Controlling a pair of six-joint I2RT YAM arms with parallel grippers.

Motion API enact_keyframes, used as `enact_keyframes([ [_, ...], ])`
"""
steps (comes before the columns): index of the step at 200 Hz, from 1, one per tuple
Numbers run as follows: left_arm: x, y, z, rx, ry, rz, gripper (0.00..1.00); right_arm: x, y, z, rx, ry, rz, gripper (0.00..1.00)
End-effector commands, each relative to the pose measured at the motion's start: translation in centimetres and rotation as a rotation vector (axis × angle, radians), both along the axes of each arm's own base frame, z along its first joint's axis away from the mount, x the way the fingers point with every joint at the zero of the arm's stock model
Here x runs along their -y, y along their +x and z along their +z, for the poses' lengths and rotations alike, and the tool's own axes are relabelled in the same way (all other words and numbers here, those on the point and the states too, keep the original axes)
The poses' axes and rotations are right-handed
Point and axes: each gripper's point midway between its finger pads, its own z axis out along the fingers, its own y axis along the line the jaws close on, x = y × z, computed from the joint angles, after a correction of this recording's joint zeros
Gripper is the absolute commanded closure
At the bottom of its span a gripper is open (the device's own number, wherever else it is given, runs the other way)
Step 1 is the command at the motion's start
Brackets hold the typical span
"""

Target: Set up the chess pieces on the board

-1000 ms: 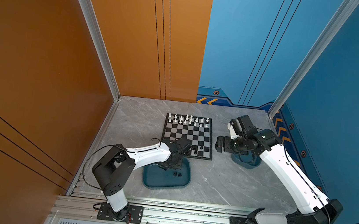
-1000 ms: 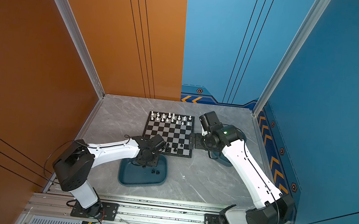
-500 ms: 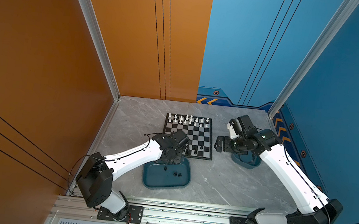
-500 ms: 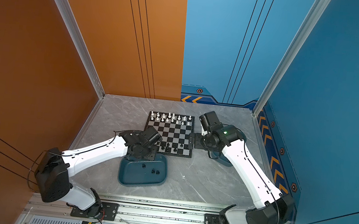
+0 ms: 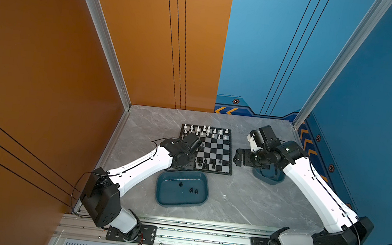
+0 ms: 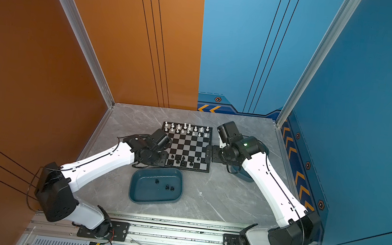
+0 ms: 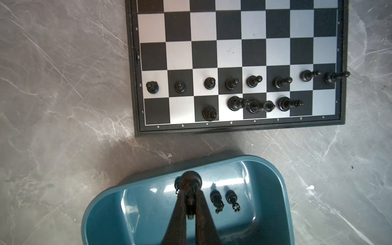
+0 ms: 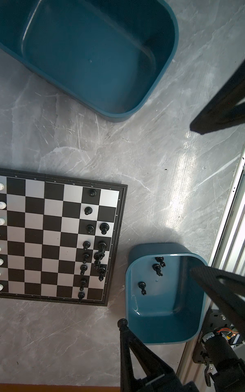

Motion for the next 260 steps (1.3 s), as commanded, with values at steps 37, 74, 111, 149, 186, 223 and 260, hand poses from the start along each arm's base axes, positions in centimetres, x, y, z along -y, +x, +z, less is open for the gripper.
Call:
enact_keyframes([
  [37, -0.7, 1.8, -2.3, -0.04, 0.044, -0.011, 1.0, 0.2, 1.5, 0.6, 0.021, -0.003, -0.031, 0.0],
  [74, -0.8, 2.6, -3.9, -0.06, 0.042, -0.009, 1.0, 0.4, 1.8, 0.4, 0.013, -0.004, -0.044, 0.0],
  [111, -0.5, 3.3, -5.3, -0.082, 0.039, -0.018, 1.0, 0.5, 2.2, 0.2, 0.004, -0.013, -0.054, 0.0],
  [149, -0.6, 3.8, -6.8, -0.104, 0.042, -0.022, 1.0, 0.6, 2.6, 0.3, 0.001, -0.02, -0.063, 0.0],
  [186, -0.4, 4.5, -7.8, -0.113, 0.033, -0.023, 1.0, 0.6, 2.9, 0.5, -0.001, -0.032, -0.067, 0.0],
  [223, -0.1, 4.7, -8.6, -0.13, 0.03, -0.033, 1.0, 0.7, 3.2, 0.6, 0.0, -0.039, -0.073, 0.0],
  [260, -0.2, 4.9, -9.2, -0.143, 0.032, -0.034, 1.0, 0.7, 3.3, 0.5, -0.003, -0.043, -0.076, 0.0],
])
